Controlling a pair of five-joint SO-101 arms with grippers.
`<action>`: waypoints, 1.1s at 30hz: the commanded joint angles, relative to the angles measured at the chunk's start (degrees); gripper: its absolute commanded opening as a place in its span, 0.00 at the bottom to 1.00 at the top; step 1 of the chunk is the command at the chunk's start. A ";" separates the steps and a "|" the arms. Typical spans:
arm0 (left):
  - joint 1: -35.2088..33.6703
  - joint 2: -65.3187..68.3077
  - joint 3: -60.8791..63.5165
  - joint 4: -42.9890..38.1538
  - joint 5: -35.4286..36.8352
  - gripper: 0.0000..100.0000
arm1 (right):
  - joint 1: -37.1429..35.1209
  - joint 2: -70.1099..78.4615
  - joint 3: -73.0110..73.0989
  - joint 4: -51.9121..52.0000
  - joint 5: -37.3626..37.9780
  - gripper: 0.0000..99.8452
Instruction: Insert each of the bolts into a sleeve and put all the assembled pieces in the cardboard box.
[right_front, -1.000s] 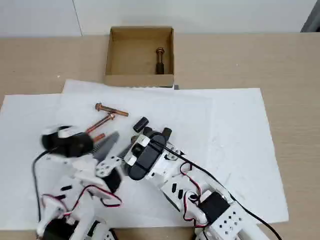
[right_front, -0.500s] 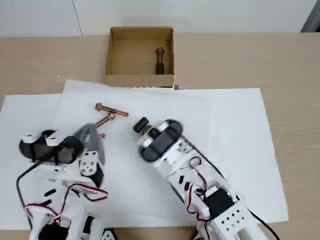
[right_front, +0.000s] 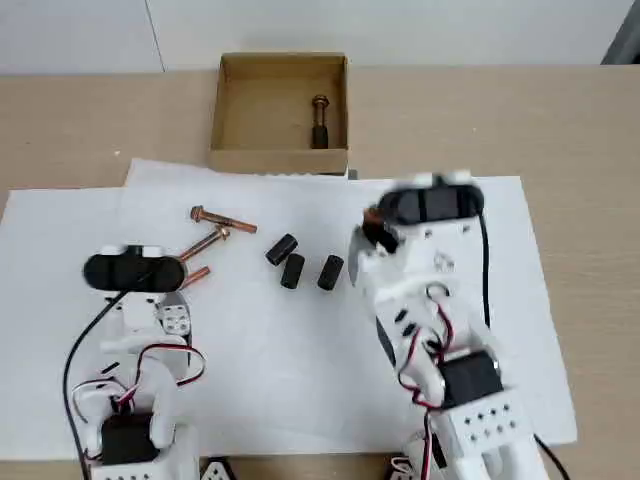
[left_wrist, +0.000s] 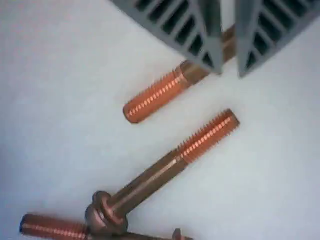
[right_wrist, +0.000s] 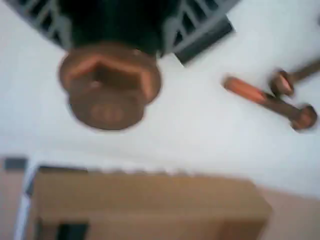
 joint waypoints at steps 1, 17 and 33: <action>-0.09 -0.70 0.13 -1.32 -0.44 0.01 | 0.57 9.80 -16.18 0.31 -0.88 0.00; 0.00 -0.70 4.70 -1.49 -0.44 0.01 | -0.04 63.96 -60.75 -0.57 15.47 0.00; 0.00 -0.70 4.70 -1.49 -0.44 0.01 | -0.31 115.38 -115.25 -6.64 30.51 0.01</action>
